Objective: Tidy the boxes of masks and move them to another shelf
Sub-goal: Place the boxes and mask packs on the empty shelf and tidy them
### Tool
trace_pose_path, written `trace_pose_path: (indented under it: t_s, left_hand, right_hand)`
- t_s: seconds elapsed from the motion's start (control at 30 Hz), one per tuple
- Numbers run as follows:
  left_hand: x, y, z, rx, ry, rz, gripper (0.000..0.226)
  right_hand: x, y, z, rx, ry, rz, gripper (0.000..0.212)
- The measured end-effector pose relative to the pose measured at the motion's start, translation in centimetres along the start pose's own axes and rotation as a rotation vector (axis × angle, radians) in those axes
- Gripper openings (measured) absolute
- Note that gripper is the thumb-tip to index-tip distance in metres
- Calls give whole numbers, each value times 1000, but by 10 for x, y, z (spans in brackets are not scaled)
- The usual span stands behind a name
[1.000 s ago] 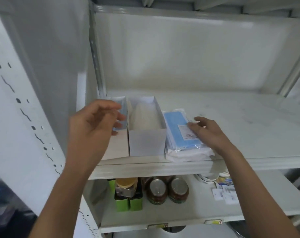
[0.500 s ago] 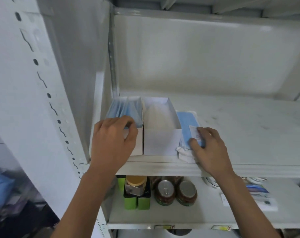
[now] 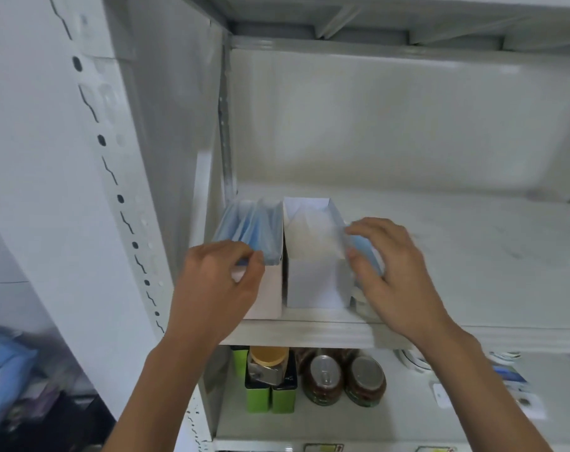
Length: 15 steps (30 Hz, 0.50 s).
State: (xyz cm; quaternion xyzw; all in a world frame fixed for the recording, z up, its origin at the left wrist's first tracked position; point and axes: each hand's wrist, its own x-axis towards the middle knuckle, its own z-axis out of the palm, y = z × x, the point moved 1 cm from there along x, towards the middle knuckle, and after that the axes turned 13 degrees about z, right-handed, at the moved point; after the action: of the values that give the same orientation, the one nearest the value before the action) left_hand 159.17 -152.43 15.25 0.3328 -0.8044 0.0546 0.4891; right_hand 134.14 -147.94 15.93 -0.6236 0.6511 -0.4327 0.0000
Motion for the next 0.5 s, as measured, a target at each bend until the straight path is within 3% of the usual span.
trace_pose_path:
  t_s: [0.07, 0.2, 0.37, 0.5]
  left_hand:
    - [11, 1, 0, 32, -23, 29, 6]
    - [28, 5, 11, -3, -230, 77, 16]
    - [29, -16, 2, 71, -258, -111, 17]
    - [45, -15, 6, 153, -415, -148, 11]
  right_hand:
    - [4, -24, 14, -49, -126, -109, 39]
    - [10, -46, 40, -125, -296, -149, 35]
    - [6, -47, 40, -151, -253, -104, 38]
    - [13, -47, 40, -94, -328, -21, 33]
